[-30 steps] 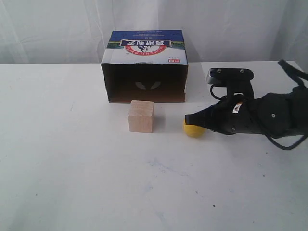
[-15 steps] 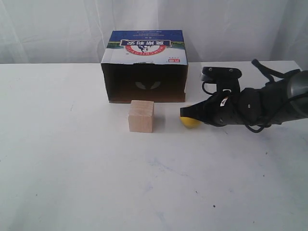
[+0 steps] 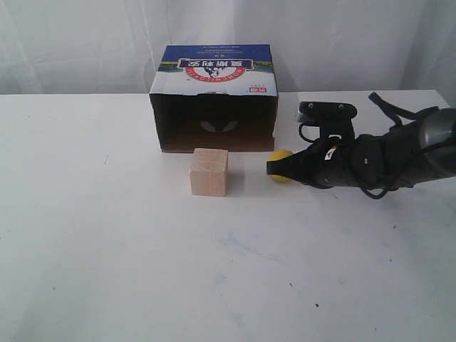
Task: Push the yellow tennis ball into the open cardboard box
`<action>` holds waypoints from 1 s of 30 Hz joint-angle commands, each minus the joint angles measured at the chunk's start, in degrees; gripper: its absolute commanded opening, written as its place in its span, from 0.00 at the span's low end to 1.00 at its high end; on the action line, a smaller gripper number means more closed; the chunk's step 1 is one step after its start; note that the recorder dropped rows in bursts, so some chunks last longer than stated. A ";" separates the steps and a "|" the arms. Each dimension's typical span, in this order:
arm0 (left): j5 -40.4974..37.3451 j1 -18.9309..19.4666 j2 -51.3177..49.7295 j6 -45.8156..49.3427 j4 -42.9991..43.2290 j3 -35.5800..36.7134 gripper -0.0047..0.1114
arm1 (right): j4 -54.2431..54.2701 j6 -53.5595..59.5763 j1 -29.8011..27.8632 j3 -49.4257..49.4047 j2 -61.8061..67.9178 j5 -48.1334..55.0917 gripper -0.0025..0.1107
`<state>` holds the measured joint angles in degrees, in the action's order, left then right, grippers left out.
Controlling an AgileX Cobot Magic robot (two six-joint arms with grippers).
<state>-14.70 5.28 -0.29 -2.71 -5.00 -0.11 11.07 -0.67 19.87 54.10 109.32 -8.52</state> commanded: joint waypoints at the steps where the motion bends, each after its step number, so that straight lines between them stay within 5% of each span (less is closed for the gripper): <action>1: 0.01 -0.63 0.29 0.06 -0.61 0.11 0.04 | -0.57 0.67 -0.24 0.17 0.51 -2.67 0.02; 20: 0.01 -1.44 0.29 0.06 -0.61 0.11 0.04 | -0.57 1.24 -0.84 2.45 -0.51 -4.84 0.02; 30: 0.01 -1.44 0.29 0.06 -0.61 0.11 0.04 | -5.04 -9.50 -12.98 8.00 -1.14 -3.90 0.02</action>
<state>-14.70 4.09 -0.29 -2.71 -5.00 -0.11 10.44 -5.53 9.53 58.90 105.71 -12.71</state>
